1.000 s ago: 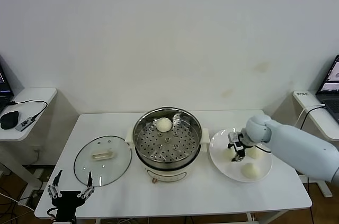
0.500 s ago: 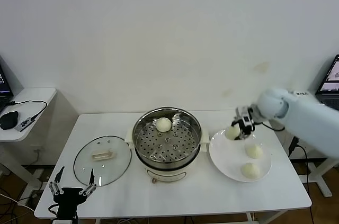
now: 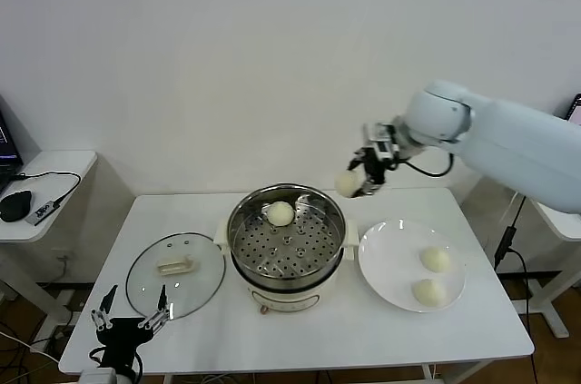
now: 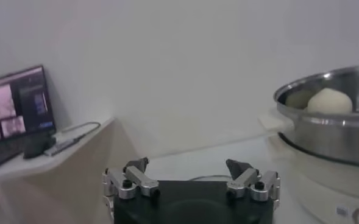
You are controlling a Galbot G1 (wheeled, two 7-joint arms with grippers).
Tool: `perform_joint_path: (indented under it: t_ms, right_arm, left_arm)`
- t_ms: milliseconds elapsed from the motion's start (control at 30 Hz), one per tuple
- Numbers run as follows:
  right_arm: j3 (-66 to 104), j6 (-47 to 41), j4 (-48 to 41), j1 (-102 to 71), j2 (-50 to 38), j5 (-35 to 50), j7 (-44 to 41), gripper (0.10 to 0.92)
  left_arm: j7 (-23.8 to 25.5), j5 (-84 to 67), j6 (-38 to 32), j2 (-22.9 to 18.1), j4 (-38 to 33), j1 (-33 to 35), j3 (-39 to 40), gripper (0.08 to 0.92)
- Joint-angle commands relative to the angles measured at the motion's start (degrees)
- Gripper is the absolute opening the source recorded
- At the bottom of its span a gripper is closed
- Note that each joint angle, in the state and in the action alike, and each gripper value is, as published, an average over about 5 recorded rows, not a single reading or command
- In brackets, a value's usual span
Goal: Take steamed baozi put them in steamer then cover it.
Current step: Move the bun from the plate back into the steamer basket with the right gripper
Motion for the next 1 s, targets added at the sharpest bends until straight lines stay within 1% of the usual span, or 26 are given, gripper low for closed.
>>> perform_joint_path:
  t_ms: [33, 300, 533, 733, 1000]
  right_arm:
    - [-1.73, -5.10, -1.67, -2.70, 13.77, 7.30, 4.53, 0.617]
    - [-1.99, -7.45, -5.40, -8.36, 20.34, 7.45, 7.80, 0.619]
    - [-1.84, -8.32, -11.45, -11.66, 24.83, 4.99, 8.57, 0.619]
    - [-1.83, -8.52, -15.20, -12.70, 26.37, 2.41, 7.89, 0.619]
    - [-1.89, -8.67, -15.92, -13.49, 26.20, 1.68, 8.43, 0.619]
  left_arm:
    - [0.45, -10.00, -0.16, -0.01, 0.95, -0.52, -0.77, 0.823]
    - [0.37, -8.38, -1.03, -0.15, 1.28, -0.05, -0.73, 0.823]
    - [0.20, -6.30, -1.75, -0.38, 0.98, 0.08, -0.73, 0.823]
    - [0.16, -5.65, -1.92, -0.52, 0.99, 0.30, -1.01, 0.823]
    - [0.21, -5.17, -1.91, -0.39, 1.19, 0.01, -1.13, 0.823]
